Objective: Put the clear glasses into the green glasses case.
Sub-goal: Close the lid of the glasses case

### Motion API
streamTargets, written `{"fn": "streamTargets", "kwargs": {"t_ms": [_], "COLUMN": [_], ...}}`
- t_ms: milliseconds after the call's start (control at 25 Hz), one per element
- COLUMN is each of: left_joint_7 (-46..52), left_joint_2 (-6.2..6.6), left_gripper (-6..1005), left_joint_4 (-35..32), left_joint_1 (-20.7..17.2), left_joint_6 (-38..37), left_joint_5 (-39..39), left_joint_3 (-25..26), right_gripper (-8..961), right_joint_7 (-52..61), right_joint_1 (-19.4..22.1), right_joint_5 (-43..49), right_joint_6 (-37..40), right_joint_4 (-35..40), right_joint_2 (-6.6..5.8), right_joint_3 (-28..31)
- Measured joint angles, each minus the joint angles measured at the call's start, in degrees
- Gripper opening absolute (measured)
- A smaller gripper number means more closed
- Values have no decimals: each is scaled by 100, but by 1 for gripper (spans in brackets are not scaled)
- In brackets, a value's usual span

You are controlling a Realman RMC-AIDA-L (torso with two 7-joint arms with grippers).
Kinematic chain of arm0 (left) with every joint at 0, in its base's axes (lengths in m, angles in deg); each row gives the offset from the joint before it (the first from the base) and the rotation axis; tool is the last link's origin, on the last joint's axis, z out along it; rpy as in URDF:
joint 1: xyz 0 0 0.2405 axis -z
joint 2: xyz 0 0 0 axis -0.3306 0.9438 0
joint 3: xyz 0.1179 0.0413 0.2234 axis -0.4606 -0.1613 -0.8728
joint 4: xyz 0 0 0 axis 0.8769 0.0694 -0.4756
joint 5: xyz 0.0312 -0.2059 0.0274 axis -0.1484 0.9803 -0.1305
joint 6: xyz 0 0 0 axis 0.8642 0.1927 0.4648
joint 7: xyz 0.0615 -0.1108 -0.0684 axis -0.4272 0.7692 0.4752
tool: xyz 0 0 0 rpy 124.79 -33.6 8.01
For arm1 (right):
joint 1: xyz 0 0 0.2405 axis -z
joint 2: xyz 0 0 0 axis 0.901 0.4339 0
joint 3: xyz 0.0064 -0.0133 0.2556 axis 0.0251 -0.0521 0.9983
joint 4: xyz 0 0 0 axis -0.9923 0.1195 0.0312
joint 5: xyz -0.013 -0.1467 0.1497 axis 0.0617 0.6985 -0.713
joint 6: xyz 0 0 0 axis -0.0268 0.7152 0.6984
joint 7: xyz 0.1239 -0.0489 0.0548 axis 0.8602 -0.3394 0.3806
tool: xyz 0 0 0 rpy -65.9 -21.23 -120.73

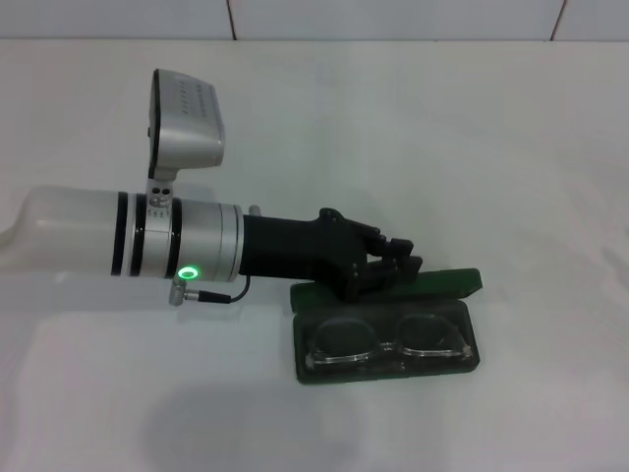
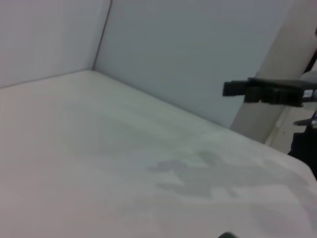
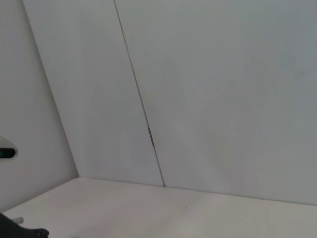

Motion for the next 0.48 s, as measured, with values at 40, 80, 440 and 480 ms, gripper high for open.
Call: {"fn": "streamTargets", "kwargs": {"t_ms": [40, 80, 440, 480], "left_joint_7": [-7, -10, -58, -58], "left_joint_2": [0, -1, -3, -4], "left_gripper": [213, 213, 212, 212], "left_joint_4": [-23, -38, -66, -69], "left_joint_1": [-3, -8, -21, -19], "left_joint_6": [-19, -24, -98, -101], "left_joint_5": [22, 25, 86, 96], "left_joint_3": [-1, -2, -12, -12], "right_gripper": [483, 483, 488, 488], "right_joint_7": [0, 0, -8, -8], "right_joint_1": [0, -1, -7, -6], "right_joint_5": [7, 17, 38, 39], "right_joint_6": [-1, -2, -3, -3], "right_joint_4": [0, 0, 0, 0], "right_joint_2": [0, 0, 0, 0], "right_joint_3": [0, 0, 0, 0]}}
